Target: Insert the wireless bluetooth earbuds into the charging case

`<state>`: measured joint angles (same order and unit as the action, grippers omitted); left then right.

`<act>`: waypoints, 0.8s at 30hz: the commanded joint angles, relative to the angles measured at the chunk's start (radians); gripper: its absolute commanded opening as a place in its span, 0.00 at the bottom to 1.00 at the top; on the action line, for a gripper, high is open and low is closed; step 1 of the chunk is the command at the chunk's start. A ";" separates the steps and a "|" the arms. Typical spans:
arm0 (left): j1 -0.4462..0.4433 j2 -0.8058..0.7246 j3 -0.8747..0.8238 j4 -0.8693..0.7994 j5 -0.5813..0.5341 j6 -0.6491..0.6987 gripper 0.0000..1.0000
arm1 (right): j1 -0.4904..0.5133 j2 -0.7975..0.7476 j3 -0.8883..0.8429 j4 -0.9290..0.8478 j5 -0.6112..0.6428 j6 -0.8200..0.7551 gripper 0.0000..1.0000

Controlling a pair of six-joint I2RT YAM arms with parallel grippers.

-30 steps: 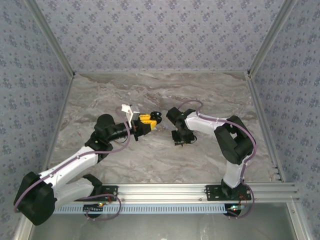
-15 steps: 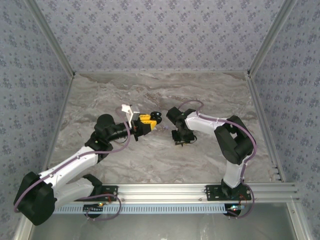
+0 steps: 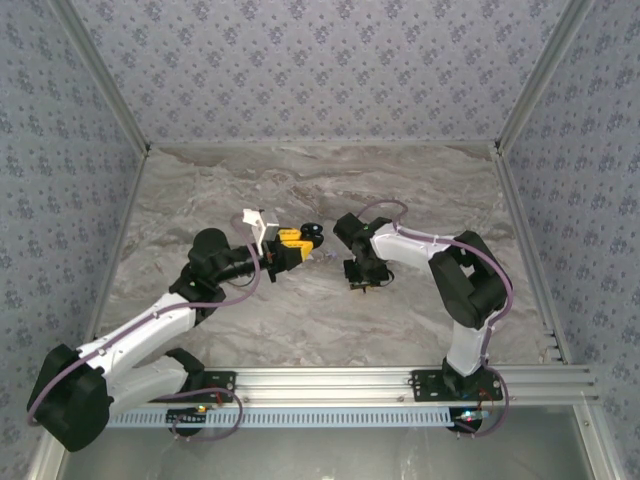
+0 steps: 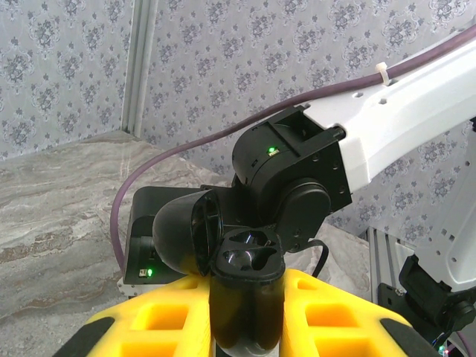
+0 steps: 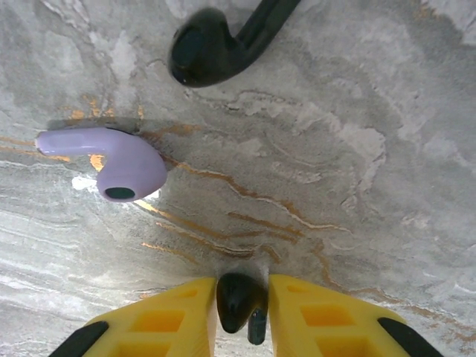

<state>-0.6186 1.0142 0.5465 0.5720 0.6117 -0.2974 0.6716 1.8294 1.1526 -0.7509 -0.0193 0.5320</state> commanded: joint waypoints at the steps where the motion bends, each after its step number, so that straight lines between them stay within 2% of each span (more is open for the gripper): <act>1: -0.006 -0.023 0.000 0.011 0.000 0.013 0.21 | -0.001 0.037 0.000 0.059 0.011 0.020 0.22; 8: -0.007 -0.023 0.000 -0.001 -0.002 0.016 0.21 | 0.002 0.002 -0.025 0.073 0.041 0.004 0.17; 14: -0.009 -0.014 0.003 -0.035 -0.019 0.031 0.22 | -0.005 -0.067 -0.049 0.102 0.053 -0.070 0.16; 20: -0.035 0.040 0.033 -0.133 -0.074 0.058 0.20 | -0.010 -0.145 -0.082 0.146 0.046 -0.128 0.15; 24: -0.046 0.094 0.013 -0.084 -0.125 0.015 0.20 | -0.015 -0.200 -0.107 0.198 0.053 -0.135 0.14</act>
<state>-0.6571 1.0859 0.5468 0.4667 0.5343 -0.2684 0.6647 1.6752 1.0637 -0.5888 0.0128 0.4248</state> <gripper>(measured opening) 0.205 0.148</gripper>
